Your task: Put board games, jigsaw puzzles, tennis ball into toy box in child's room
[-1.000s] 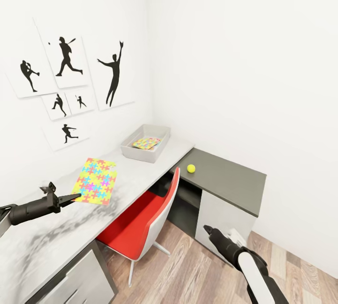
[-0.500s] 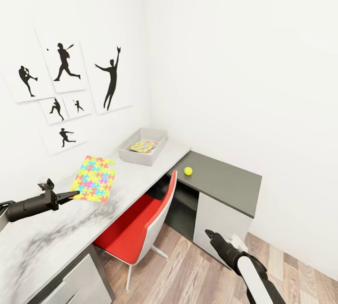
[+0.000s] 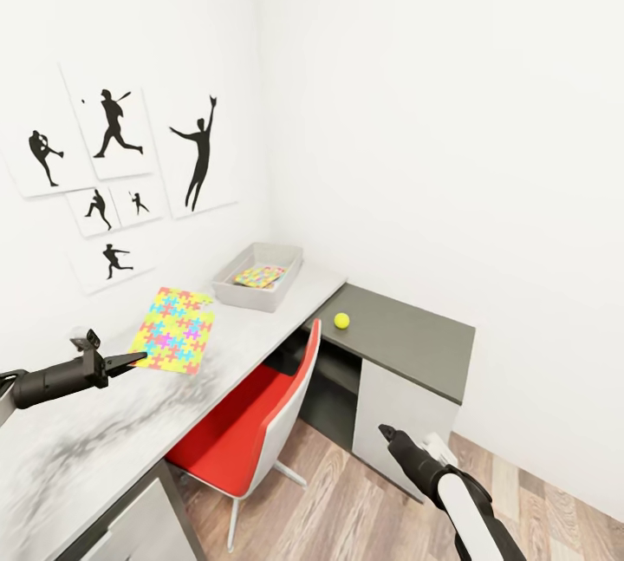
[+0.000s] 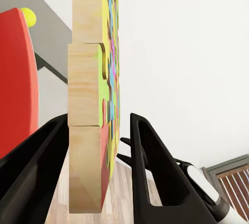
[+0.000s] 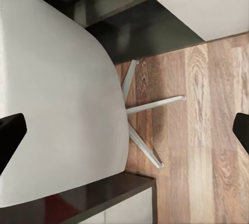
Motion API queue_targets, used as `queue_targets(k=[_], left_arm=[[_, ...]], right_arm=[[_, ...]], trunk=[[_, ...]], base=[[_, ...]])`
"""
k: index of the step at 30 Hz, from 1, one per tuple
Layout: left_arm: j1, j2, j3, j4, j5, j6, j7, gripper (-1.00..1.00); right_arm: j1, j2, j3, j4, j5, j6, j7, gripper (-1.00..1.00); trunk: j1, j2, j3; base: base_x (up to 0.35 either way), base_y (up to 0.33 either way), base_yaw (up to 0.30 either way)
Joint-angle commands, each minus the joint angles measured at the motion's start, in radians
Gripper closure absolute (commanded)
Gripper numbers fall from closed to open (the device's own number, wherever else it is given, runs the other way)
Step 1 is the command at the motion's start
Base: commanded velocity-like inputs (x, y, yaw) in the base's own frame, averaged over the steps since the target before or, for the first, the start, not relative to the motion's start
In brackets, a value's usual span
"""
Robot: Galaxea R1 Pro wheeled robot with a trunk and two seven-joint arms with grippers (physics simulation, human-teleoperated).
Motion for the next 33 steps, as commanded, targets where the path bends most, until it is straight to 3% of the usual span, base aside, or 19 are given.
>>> queue_targets(k=[1,18,23,24,26,30,33], left_arm=[[-0.001,0.000,-0.002,0.000,0.001,0.011,-0.004,1.00],[-0.001,-0.002,-0.006,0.000,0.001,0.011,-0.004,1.00],[-0.001,-0.002,-0.006,0.000,0.001,0.011,-0.004,1.00],[-0.001,-0.002,-0.006,0.000,0.001,0.011,-0.004,1.00],[-0.001,-0.003,-0.005,0.000,0.001,0.011,-0.004,1.00],[-0.001,-0.008,-0.005,0.000,0.000,0.011,-0.004,1.00],[-0.001,-0.009,-0.005,0.000,0.000,0.011,-0.004,1.00]], right_arm=[[-0.001,0.000,-0.001,-0.002,-0.010,0.003,-0.008,-1.00],[-0.001,0.007,0.001,-0.012,-0.005,0.001,-0.010,-1.00],[-0.001,0.007,0.011,-0.144,-0.003,0.008,-0.018,-1.00],[0.000,0.007,0.014,-0.225,-0.003,0.018,-0.028,-1.00],[-0.001,0.007,0.018,-0.329,-0.004,0.061,-0.064,-1.00],[-0.016,0.007,0.012,-0.415,-0.006,0.258,-0.203,-1.00],[-0.128,0.005,0.001,-0.434,-0.013,0.380,-0.262,-1.00]], trunk=[[0.001,-0.002,-0.001],[0.001,-0.002,0.005],[0.001,-0.002,0.005],[0.001,-0.002,0.005],[0.001,-0.002,0.005],[0.001,-0.002,0.005],[0.001,-0.002,0.005]], base=[[0.000,0.000,-0.057],[0.000,0.000,-0.005],[0.000,0.000,0.000],[0.000,0.000,0.000],[0.000,0.000,0.000],[0.000,0.000,0.000],[0.000,0.000,0.000]])
